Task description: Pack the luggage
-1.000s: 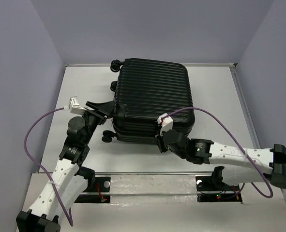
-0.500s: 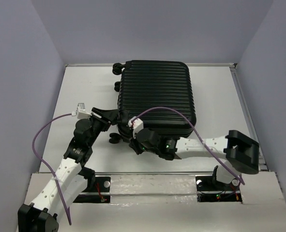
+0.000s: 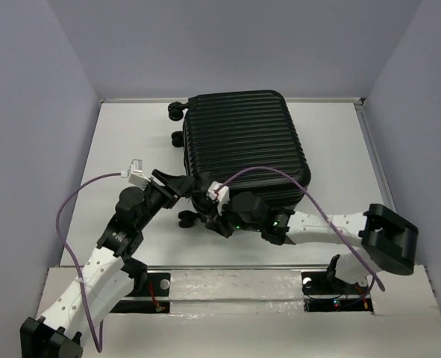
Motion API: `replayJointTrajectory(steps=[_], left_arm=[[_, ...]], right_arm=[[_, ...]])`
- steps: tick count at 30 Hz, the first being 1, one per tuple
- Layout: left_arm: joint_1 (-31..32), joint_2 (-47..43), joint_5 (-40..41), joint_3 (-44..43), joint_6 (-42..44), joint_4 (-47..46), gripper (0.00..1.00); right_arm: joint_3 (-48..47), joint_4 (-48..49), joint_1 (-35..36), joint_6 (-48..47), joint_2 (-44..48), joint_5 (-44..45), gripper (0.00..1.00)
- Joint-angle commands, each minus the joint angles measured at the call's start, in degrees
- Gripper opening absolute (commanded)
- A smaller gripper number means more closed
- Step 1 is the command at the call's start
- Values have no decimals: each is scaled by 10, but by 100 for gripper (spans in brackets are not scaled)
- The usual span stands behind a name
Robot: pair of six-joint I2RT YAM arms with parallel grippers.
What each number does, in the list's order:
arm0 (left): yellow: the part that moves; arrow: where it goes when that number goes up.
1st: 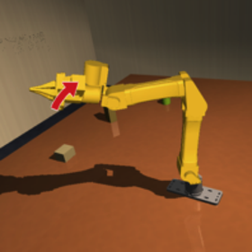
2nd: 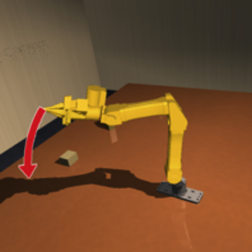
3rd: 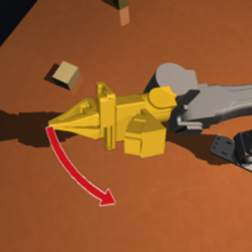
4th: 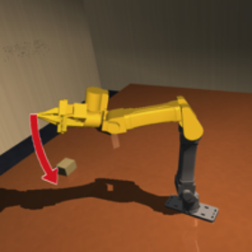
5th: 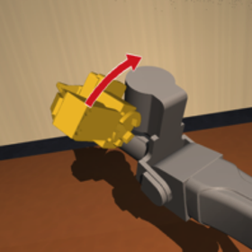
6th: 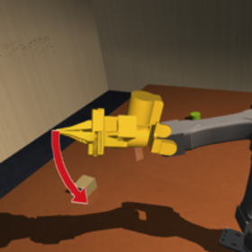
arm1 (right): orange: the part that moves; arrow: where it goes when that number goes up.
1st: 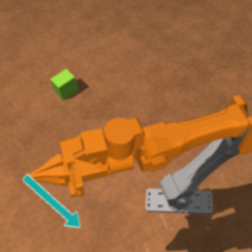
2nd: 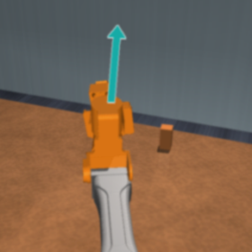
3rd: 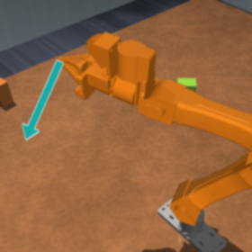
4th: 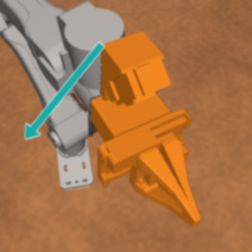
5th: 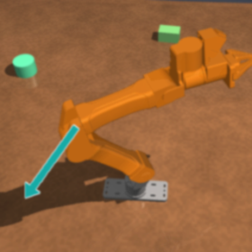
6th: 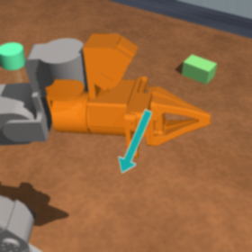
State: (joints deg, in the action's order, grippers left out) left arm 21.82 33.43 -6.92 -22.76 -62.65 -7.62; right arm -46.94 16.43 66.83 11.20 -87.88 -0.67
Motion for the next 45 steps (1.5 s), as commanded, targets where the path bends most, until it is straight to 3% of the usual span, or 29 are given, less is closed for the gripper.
replayJointTrajectory(steps=[1,4,8,12,16,21,24,25,27,28,30,31,33,37,42,45], left_arm=[[87,-22,-137,5,38,-57,6],[145,4,-100,19,24,-106,6],[203,44,-72,-2,23,-125,6],[217,64,-82,-33,19,-128,6],[217,51,-76,-44,22,-119,6],[217,18,-30,-71,56,-51,6],[217,-3,23,-105,102,50,6],[217,-7,53,-118,116,72,8],[217,-14,90,-142,148,124,26],[217,-19,105,-168,173,148,49],[216,-19,128,-199,208,205,77],[216,-17,134,-211,208,223,82],[216,-14,149,-231,232,265,88],[217,-2,134,-224,249,296,90],[217,20,6,-182,299,256,91],[217,33,10,-178,332,239,95]], right_arm=[[54,64,-136,92,97,-133,7],[33,34,-136,86,88,-146,7],[59,138,-116,149,41,-173,7],[27,174,-7,157,-22,-78,7],[5,187,40,147,-24,-16,7],[45,118,45,153,49,107,7],[75,85,14,171,85,100,7],[86,84,2,175,93,89,7],[103,84,-24,179,107,79,7],[115,81,-34,179,114,64,7],[133,78,-67,179,134,34,7],[133,77,-78,179,141,34,7],[148,74,-99,176,163,11,7],[154,35,-135,155,193,-14,7],[158,0,-175,137,224,-49,7],[154,-10,-188,131,227,-60,7]])
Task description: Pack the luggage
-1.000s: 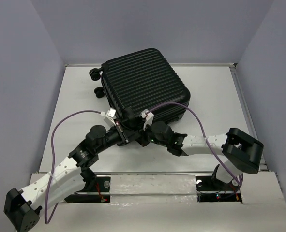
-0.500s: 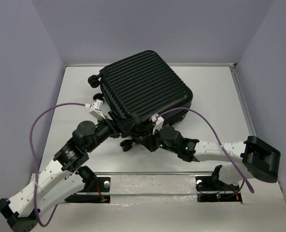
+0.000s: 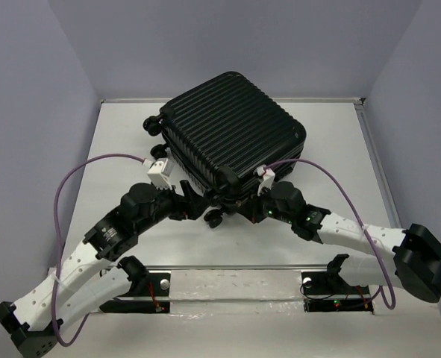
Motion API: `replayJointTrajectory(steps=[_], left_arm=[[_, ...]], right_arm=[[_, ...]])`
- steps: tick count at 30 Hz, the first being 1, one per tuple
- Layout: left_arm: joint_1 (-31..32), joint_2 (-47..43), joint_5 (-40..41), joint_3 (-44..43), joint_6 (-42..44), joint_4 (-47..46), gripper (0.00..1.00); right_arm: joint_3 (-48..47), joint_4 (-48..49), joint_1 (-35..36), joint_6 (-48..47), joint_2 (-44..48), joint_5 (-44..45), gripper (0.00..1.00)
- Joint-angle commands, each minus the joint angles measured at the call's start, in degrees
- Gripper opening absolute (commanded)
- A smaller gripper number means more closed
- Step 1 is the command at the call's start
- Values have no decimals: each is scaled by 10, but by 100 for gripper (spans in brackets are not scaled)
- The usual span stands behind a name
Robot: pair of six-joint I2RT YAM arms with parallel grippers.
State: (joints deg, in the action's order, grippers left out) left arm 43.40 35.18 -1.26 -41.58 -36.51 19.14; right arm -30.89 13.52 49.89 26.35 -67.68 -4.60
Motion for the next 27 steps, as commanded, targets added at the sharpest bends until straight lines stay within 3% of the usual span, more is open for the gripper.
replayJointTrajectory(steps=[1,12,20,23,24,26,27], left_arm=[[1,20,-57,9,79,-46,95],[1,141,-110,-40,199,-103,98],[2,215,-80,-69,252,-92,97],[1,227,-86,-80,260,-94,89],[1,231,-88,-83,261,-94,78],[1,236,-92,-88,265,-93,71],[1,239,-97,-90,265,-91,61]], right_arm=[[-8,16,-18,-23,26,-23,7],[-13,16,-18,-21,18,-41,7],[-16,16,-18,-23,16,-51,7],[-15,16,-18,-23,17,-56,7],[-15,17,-18,-23,18,-57,7],[-14,17,-18,-22,20,-57,7],[-14,15,-18,-22,24,-57,7]])
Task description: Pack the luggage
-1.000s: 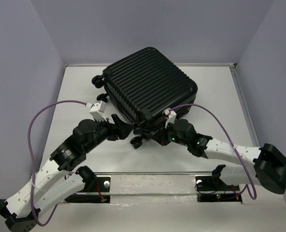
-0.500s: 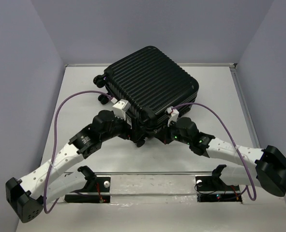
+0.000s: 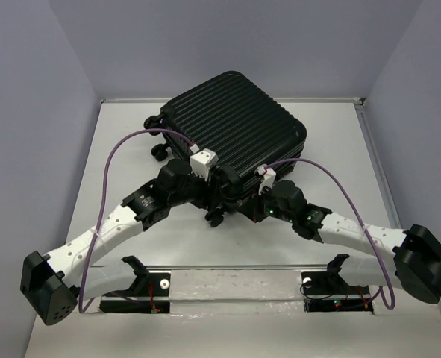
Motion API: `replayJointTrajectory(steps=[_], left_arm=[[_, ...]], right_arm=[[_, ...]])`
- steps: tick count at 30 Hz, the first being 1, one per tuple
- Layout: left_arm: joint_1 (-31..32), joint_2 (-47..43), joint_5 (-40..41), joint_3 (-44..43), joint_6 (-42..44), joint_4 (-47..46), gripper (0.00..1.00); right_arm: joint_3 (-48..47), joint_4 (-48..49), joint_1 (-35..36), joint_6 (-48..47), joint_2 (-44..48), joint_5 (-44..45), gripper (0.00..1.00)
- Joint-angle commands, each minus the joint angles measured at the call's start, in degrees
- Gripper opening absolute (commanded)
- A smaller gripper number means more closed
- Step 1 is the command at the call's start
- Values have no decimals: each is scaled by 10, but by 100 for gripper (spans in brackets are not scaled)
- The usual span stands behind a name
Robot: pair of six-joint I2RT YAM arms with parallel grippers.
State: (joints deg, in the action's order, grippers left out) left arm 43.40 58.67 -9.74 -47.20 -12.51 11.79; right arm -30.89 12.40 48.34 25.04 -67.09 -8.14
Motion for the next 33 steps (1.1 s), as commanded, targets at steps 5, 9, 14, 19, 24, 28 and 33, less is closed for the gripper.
replayJointTrajectory(steps=[5,9,14,19,24,28,33], left_arm=[[1,15,-20,-34,22,-18,19],[1,10,-61,-33,-21,-47,6],[1,-18,-157,15,-181,-233,6],[1,-47,-142,52,-315,-353,6],[1,-77,-99,42,-343,-361,6],[1,-103,-101,73,-377,-390,6],[1,-136,-101,130,-418,-432,6]], right_arm=[[-10,25,-3,-10,28,-29,7],[-12,28,-3,-3,28,-50,7],[3,110,38,48,19,-38,7],[-7,146,142,56,0,24,7],[-27,210,206,54,-53,79,7],[-31,302,206,67,-129,137,7],[-70,465,206,122,-232,195,7]])
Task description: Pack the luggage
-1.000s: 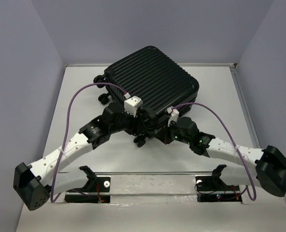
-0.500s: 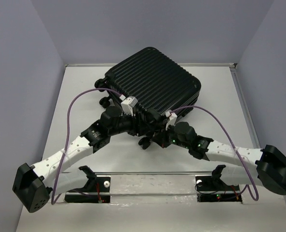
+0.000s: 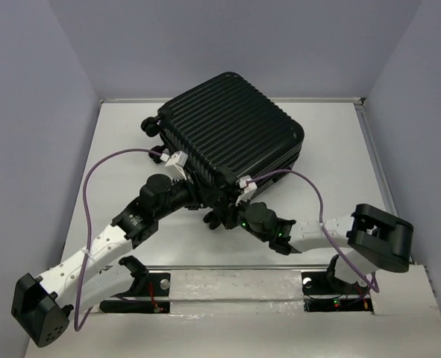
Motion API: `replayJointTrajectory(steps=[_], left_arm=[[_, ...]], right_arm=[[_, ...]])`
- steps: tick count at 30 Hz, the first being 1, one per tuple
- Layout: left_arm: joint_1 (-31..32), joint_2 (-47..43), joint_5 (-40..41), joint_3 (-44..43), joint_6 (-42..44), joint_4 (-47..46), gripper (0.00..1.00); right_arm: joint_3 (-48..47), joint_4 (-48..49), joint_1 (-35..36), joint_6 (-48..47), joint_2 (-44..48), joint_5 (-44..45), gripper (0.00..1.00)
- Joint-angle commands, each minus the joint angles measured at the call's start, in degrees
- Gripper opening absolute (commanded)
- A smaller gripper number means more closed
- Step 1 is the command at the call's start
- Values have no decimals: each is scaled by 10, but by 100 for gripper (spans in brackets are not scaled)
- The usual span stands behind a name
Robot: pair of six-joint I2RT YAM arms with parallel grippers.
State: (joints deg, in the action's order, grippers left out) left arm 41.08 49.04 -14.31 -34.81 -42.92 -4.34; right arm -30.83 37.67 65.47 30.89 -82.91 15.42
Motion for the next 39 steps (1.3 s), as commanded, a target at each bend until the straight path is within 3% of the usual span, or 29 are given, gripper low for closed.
replayJointTrajectory(steps=[1,8,10,11,13,15,16,17,19,21,27,39], left_arm=[[24,-45,-54,13,-117,-273,6],[24,-83,-33,40,-122,-269,6],[24,-91,-23,27,-109,-245,6],[24,-96,-13,19,-97,-222,6],[24,-110,35,-5,-66,-148,11],[24,-117,83,-21,-32,-70,25],[24,-123,100,-36,-22,-47,46],[23,-135,166,-63,21,24,76],[23,-143,196,-77,39,56,83],[23,-150,233,-102,69,96,99],[23,-160,332,-161,116,179,99],[23,-185,378,-227,165,215,99]], right_arm=[[-72,238,34,92,-104,-30,7],[-70,379,41,145,-166,29,10],[-56,362,47,141,-151,48,25],[-49,343,48,142,-141,52,45],[-21,274,59,154,-99,77,65],[5,187,59,160,-63,98,73],[11,156,64,163,-26,102,74],[23,18,64,160,46,111,100],[17,-63,69,160,63,110,100],[12,-155,69,146,105,97,100],[11,-331,69,102,228,96,100],[-108,-529,69,-56,454,151,100]])
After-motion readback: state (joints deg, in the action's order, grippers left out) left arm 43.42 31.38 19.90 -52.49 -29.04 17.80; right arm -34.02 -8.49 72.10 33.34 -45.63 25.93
